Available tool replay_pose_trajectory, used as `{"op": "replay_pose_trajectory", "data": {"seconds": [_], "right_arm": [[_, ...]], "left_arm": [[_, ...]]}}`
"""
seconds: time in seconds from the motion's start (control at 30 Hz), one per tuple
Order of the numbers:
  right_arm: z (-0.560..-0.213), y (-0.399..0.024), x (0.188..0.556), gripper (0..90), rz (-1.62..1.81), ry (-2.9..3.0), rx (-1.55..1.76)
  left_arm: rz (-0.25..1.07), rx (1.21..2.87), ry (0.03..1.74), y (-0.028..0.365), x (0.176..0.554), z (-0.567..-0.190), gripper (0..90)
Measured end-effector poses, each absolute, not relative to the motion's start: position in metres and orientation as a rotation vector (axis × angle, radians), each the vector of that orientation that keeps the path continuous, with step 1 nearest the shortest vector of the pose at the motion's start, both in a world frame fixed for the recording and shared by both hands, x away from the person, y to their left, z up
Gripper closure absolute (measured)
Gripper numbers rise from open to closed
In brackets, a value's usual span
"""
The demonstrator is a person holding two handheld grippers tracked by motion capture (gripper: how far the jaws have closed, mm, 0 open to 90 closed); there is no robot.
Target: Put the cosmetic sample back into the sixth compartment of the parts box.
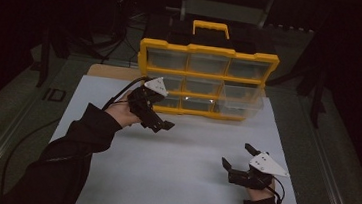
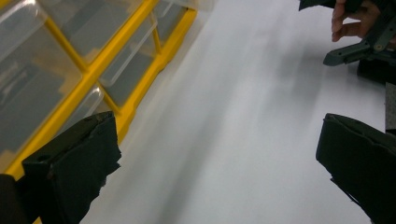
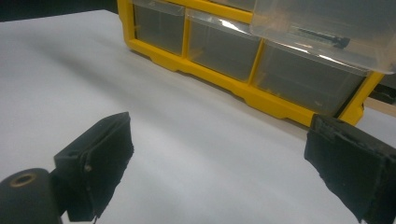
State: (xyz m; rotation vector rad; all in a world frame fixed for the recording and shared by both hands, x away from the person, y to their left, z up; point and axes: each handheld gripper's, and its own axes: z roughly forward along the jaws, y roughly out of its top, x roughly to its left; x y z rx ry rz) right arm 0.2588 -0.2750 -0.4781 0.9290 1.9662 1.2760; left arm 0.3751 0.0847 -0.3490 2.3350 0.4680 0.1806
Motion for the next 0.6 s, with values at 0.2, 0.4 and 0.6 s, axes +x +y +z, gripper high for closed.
{"op": "replay_pose_trajectory", "data": {"seconds": [0.2, 0.4, 0.6], "right_arm": [[-0.478, -0.275, 0.259, 7.7, 1.281, 1.966, 0.928], [-0.478, -0.275, 0.259, 7.7, 1.274, 1.967, 0.928], [-0.478, -0.275, 0.259, 7.7, 1.276, 1.965, 0.930]], "left_arm": [[0.185, 2.338, 0.499, 0.097, 0.367, -0.363, 0.0], [0.197, 2.328, 0.513, 0.111, 0.358, -0.372, 0.0], [0.215, 2.307, 0.536, 0.124, 0.349, -0.377, 0.0]]}}
